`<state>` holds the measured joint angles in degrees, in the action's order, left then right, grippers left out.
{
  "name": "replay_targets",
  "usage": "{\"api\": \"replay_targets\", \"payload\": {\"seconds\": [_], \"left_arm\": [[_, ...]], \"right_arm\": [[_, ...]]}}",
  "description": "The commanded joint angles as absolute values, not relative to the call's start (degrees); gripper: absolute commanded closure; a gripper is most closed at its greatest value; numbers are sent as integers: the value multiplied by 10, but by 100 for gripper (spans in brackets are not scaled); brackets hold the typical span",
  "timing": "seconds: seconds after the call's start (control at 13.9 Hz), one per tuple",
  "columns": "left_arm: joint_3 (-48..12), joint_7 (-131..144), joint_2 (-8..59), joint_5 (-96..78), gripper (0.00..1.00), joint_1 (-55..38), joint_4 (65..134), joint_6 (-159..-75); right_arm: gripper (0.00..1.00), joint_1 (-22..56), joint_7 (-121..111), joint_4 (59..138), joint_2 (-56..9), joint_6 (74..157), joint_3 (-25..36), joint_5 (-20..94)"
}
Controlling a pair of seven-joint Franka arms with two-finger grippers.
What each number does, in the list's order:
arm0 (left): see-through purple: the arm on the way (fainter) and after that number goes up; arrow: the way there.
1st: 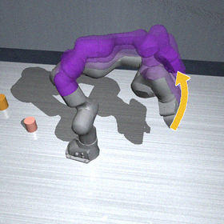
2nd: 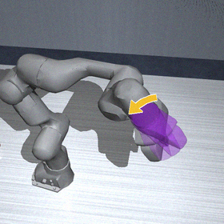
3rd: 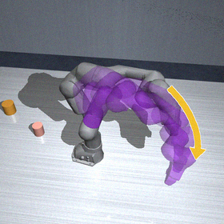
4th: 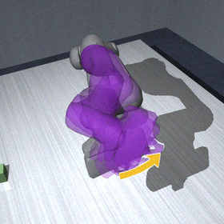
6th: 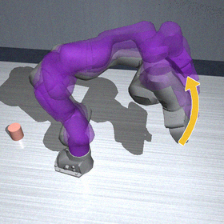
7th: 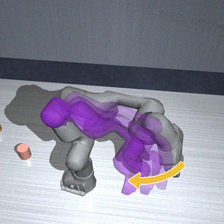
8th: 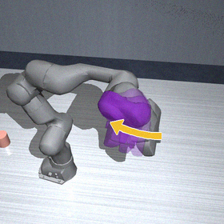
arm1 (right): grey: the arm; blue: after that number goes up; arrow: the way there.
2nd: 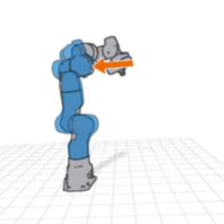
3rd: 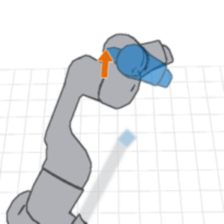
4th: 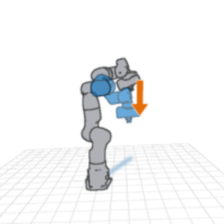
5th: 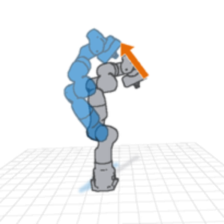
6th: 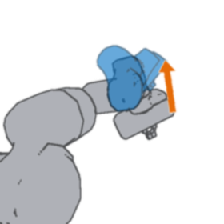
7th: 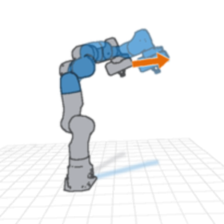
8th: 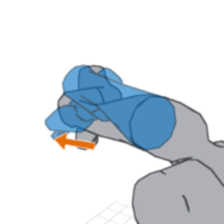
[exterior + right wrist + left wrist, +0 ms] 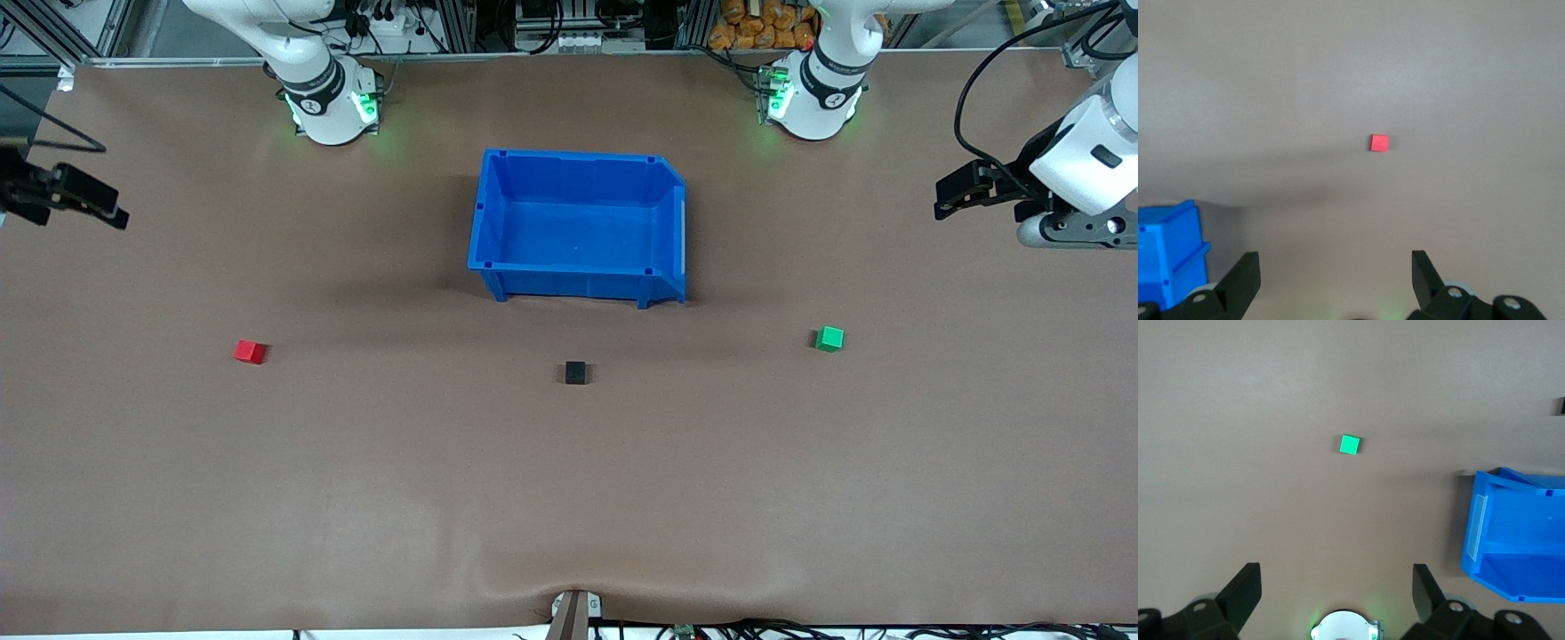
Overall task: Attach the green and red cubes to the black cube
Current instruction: 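Reach the right gripper to the red cube while the left gripper reaches the green cube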
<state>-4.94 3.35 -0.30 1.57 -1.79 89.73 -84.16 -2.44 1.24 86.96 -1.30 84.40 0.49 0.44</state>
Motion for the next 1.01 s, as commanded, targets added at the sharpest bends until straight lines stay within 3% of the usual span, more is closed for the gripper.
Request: {"api": "replay_targets", "payload": {"seconds": [0.0, 0.22, 0.72, 0.93], "left_arm": [[-50, 31, 3, 6, 0, -13, 886, -830], [-50, 32, 5, 6, 0, -14, 889, -830], [-54, 58, 63, 6, 0, -15, 933, -863], [-54, 57, 70, 6, 0, -14, 998, -939]], "right_arm": [[0, -33, 14, 840, -76, 855, 3, -4], [0, -46, 15, 848, -161, 860, 4, 3], [0, -104, 6, 849, -359, 994, 4, 63], [0, -109, -1, 865, -385, 1020, 4, 57]]}}
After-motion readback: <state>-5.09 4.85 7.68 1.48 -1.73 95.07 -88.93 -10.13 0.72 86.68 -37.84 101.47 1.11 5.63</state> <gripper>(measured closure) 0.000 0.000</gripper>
